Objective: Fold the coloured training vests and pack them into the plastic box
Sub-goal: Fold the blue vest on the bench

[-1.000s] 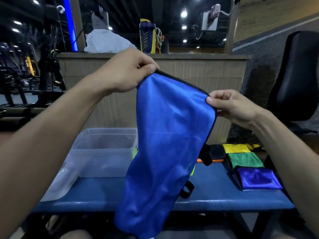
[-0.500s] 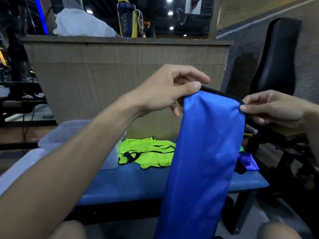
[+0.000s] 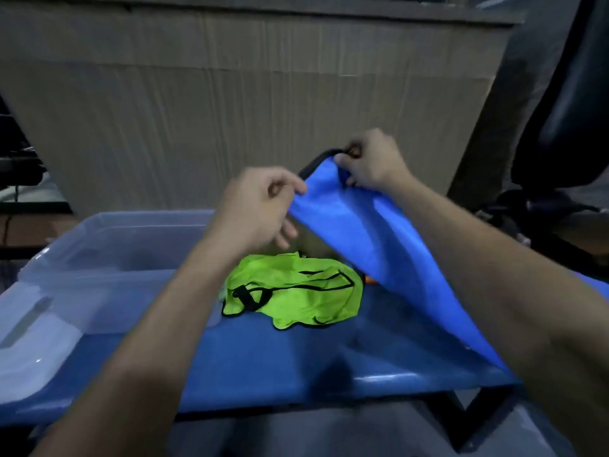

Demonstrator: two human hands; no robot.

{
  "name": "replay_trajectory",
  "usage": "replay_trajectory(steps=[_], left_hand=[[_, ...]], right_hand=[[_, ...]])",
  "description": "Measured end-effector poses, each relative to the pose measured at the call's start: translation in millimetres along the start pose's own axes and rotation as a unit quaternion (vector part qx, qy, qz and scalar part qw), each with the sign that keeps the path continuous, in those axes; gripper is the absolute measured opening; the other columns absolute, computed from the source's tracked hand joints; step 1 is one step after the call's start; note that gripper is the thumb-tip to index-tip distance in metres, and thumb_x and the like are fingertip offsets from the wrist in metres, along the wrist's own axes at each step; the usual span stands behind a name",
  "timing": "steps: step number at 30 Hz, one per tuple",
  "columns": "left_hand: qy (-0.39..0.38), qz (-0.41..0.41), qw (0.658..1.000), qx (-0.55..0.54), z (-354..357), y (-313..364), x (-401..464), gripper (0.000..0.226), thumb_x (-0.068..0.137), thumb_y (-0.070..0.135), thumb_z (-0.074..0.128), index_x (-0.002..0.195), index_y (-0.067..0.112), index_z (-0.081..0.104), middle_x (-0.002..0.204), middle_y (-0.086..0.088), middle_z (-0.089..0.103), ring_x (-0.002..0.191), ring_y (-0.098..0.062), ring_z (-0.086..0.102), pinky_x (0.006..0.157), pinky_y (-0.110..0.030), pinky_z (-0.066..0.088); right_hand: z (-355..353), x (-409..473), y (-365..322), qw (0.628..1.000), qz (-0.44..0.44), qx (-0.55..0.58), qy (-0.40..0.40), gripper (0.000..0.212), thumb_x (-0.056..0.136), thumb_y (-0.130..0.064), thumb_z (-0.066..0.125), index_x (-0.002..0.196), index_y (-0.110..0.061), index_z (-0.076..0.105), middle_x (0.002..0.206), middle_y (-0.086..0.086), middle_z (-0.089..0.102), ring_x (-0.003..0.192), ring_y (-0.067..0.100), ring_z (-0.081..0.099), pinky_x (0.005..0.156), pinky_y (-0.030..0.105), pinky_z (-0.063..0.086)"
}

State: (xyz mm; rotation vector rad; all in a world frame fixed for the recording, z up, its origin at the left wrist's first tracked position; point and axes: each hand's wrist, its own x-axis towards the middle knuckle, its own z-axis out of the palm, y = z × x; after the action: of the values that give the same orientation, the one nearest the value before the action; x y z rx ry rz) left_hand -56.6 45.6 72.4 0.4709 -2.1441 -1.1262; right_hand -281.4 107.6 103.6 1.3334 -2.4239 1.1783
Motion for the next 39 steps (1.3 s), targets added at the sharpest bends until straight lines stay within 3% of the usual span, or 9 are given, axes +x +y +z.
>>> replay_trajectory(steps=[3, 7, 10, 14, 18, 22, 25, 29, 39], left_hand=[[-0.023, -0.11, 0.987, 0.115, 0, -81, -3, 0.027, 0.103, 0.01, 0.044, 0.096, 0.023, 0.067, 0.056, -0.007, 0.063, 0.043, -0.024, 0.065, 0.049, -0.039, 0.057], [-0.04, -0.221, 0.963, 0.15, 2, -146, -16, 0.026, 0.102, 0.009, 0.041, 0.103, 0.012, 0.067, 0.059, -0.005, 0.06, 0.035, -0.013, 0.058, 0.033, -0.022, 0.041], [-0.041, -0.216, 0.948, 0.231, 2, -169, -18, 0.025, 0.099, 0.011, 0.038, 0.083, 0.012, 0.057, 0.067, -0.01, 0.055, 0.052, -0.028, 0.063, 0.044, -0.038, 0.054], [-0.126, -0.223, 0.858, 0.446, 7, -162, -18, 0.017, 0.105, 0.022, 0.041, 0.102, 0.013, 0.055, 0.112, -0.014, 0.06, 0.107, -0.035, 0.062, 0.081, -0.04, 0.047], [-0.141, -0.131, 0.877, 0.441, 33, -177, -12, 0.014, 0.103, 0.017, 0.04, 0.091, 0.016, 0.047, 0.103, -0.011, 0.062, 0.1, -0.033, 0.062, 0.07, -0.038, 0.039], [-0.227, -0.126, 0.866, 0.427, 54, -215, -9, 0.04, 0.107, 0.03, 0.036, 0.144, 0.018, 0.044, 0.152, -0.004, 0.037, 0.137, -0.029, 0.041, 0.104, -0.045, 0.043], [-0.217, -0.132, 0.853, 0.455, 63, -220, -6, 0.047, 0.107, 0.038, 0.036, 0.151, 0.022, 0.037, 0.159, -0.001, 0.026, 0.141, -0.029, 0.033, 0.109, -0.047, 0.04], [-0.177, -0.007, 0.901, 0.396, 105, -194, -2, 0.044, 0.105, 0.04, 0.04, 0.147, 0.027, 0.044, 0.153, 0.006, 0.035, 0.134, -0.023, 0.04, 0.105, -0.041, 0.042], [-0.307, 0.09, 0.866, 0.384, 204, -162, -20, 0.055, 0.104, 0.049, 0.038, 0.155, 0.029, 0.032, 0.161, 0.005, 0.024, 0.147, -0.021, 0.023, 0.115, -0.039, 0.03]], right_hand=[[109, 1, 25, 0.995, 0.024, 0.061, -0.073, 0.026, 0.092, -0.015, 0.069, 0.069, -0.024, 0.061, 0.059, -0.003, 0.066, 0.052, 0.01, 0.066, 0.062, 0.023, 0.049], [211, -9, 57, 0.976, 0.071, 0.158, -0.134, 0.029, 0.092, -0.002, 0.069, 0.071, -0.021, 0.063, 0.064, 0.004, 0.065, 0.05, 0.01, 0.06, 0.059, 0.026, 0.052], [247, -10, 62, 0.97, 0.071, 0.163, -0.167, 0.019, 0.091, -0.003, 0.071, 0.077, -0.015, 0.066, 0.064, 0.001, 0.066, 0.053, 0.011, 0.061, 0.061, 0.026, 0.053], [266, -8, 63, 0.969, 0.043, 0.147, -0.193, 0.012, 0.09, -0.01, 0.072, 0.085, -0.021, 0.07, 0.074, 0.001, 0.071, 0.064, 0.016, 0.066, 0.072, 0.033, 0.057], [264, -16, 60, 0.962, 0.017, 0.15, -0.227, 0.022, 0.094, -0.012, 0.069, 0.117, -0.015, 0.07, 0.093, -0.007, 0.066, 0.054, 0.0, 0.05, 0.064, 0.021, 0.045], [230, -34, 65, 0.961, 0.008, 0.141, -0.238, 0.021, 0.099, -0.011, 0.063, 0.119, -0.01, 0.067, 0.051, -0.035, 0.053, 0.041, -0.004, 0.045, 0.048, 0.008, 0.033], [189, -57, 79, 0.963, 0.005, 0.137, -0.233, 0.018, 0.099, -0.014, 0.063, 0.117, -0.015, 0.068, 0.057, -0.041, 0.054, 0.05, 0.0, 0.049, 0.052, 0.012, 0.038], [127, -90, 122, 0.981, 0.013, 0.089, -0.172, 0.014, 0.096, -0.018, 0.066, 0.109, -0.018, 0.073, 0.084, -0.019, 0.069, 0.073, 0.014, 0.069, 0.066, 0.015, 0.046], [-31, -179, 248, 0.957, 0.219, -0.062, 0.178, 0.009, 0.089, -0.023, 0.073, 0.08, -0.027, 0.071, 0.073, -0.009, 0.071, 0.073, 0.019, 0.071, 0.071, 0.034, 0.057]])
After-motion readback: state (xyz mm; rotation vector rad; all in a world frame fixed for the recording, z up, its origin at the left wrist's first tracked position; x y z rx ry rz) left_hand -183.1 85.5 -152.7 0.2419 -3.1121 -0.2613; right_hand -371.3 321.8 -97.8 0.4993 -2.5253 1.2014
